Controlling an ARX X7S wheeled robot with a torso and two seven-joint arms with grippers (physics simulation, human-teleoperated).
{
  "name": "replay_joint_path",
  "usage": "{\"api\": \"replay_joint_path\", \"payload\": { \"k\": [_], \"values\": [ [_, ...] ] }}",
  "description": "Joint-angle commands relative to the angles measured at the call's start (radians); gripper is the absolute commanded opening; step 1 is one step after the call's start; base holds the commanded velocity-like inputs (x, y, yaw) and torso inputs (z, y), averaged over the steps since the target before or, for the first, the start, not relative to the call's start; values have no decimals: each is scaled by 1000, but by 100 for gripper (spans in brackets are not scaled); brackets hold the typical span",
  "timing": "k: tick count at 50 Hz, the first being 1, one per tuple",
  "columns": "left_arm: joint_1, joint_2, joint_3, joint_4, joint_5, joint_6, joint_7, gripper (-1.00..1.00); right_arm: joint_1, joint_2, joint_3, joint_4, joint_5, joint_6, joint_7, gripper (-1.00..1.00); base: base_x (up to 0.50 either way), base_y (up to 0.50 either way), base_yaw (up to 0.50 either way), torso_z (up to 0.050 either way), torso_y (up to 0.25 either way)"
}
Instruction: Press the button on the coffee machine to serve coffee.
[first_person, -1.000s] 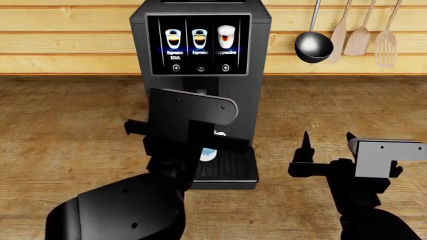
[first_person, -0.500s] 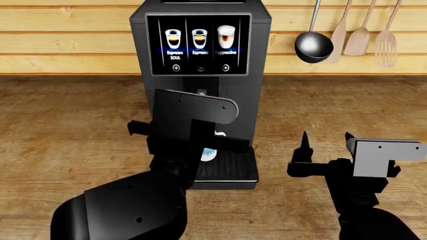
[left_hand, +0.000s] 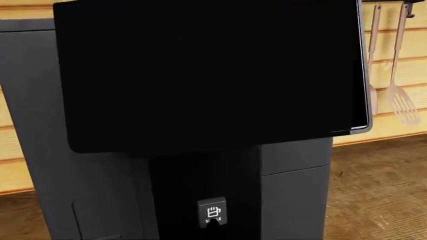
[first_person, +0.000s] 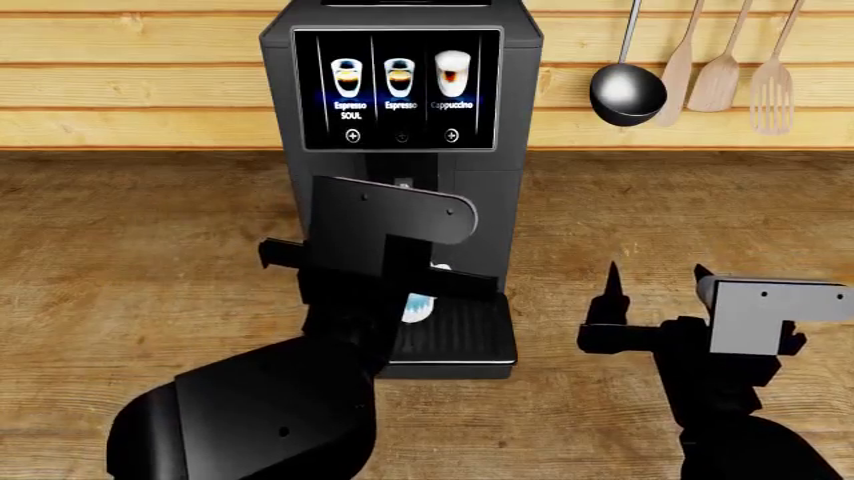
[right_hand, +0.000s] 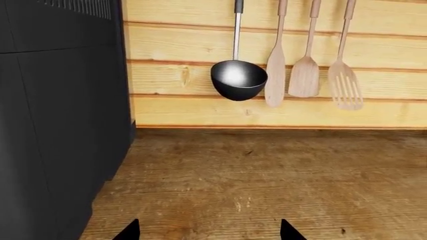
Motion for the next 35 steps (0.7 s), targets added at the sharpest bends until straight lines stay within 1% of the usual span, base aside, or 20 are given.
{"api": "replay_joint_path", "payload": {
  "k": [1,10,19,33,34,35],
  "values": [
    [-6,-4,3,-2,-15,5,-9,-100,0,1,-2,3,1,-2,3,100,0,0,0,0,0],
    [-8,-10,-12,69,-66,-41,-62,-100,-4,1,-3,5,1,-5,7,100,0,0,0,0,0],
    [-14,-26,-64,118,-134,-74,-109,-100,-6,1,-5,8,2,-8,9,100,0,0,0,0,0],
    [24,-84,-68,141,-115,-39,-94,-100,-17,2,0,4,6,-17,13,100,0,0,0,0,0],
    [26,-88,-67,142,-113,-38,-94,100,-19,2,2,4,7,-18,13,100,0,0,0,0,0],
    [27,-90,-68,142,-114,-38,-94,100,-19,2,2,3,7,-19,14,100,0,0,0,0,0]
  ]
}}
